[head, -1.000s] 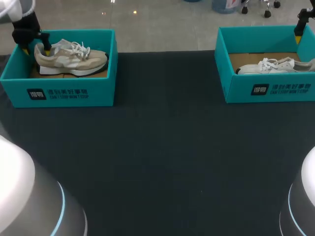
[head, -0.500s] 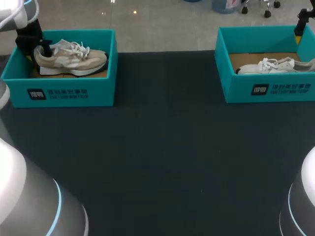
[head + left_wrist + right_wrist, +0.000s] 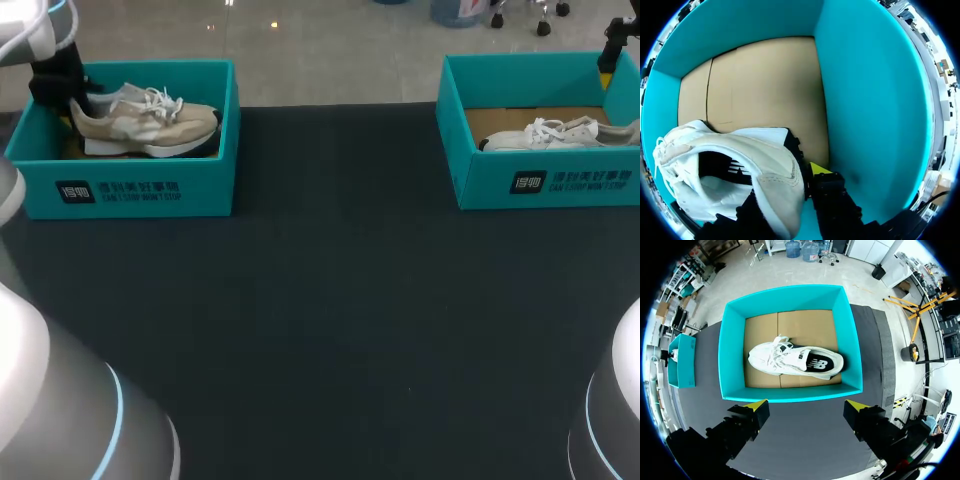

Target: Take the shoe out of the shoebox, open the shoe tongue, remove and reinsert the insole, then place the shoe into the shoebox

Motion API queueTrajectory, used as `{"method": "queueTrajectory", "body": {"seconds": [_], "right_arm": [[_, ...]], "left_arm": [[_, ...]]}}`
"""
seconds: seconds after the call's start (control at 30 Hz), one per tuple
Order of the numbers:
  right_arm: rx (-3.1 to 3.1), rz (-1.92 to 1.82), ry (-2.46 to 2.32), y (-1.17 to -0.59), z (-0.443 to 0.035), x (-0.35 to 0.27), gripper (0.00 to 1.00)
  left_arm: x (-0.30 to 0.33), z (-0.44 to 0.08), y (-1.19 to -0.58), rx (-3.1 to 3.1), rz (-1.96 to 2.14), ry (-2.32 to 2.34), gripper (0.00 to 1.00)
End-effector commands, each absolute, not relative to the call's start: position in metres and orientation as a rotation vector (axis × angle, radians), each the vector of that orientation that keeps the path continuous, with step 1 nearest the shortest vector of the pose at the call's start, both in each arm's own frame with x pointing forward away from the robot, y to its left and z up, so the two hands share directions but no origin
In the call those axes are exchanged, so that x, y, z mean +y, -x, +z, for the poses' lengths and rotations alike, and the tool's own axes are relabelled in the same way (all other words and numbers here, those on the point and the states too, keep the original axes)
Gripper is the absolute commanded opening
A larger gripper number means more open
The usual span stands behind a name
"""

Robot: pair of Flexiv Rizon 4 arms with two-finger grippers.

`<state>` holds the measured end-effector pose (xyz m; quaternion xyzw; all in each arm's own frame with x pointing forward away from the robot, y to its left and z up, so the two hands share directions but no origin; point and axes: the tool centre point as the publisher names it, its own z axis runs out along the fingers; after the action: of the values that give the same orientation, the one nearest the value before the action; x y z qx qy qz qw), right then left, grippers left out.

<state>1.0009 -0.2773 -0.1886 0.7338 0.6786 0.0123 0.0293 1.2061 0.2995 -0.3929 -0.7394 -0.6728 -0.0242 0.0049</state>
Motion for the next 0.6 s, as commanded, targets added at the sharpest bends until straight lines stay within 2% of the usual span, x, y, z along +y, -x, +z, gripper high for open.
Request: {"method": "queueTrajectory", "body": {"seconds": [0.03, 0.6], "right_arm": [[2.093, 0.04, -2.263, -1.001, -0.189, -0.278, 1.0], [2.093, 0.04, -2.263, -1.001, -0.189, -0.278, 1.0]], "left_arm": [[0.304, -0.39, -1.213, -2.105, -0.065, 2.281, 0.0], [0.305, -0.305, -1.207, -2.191, -0.081, 2.185, 0.0]]}}
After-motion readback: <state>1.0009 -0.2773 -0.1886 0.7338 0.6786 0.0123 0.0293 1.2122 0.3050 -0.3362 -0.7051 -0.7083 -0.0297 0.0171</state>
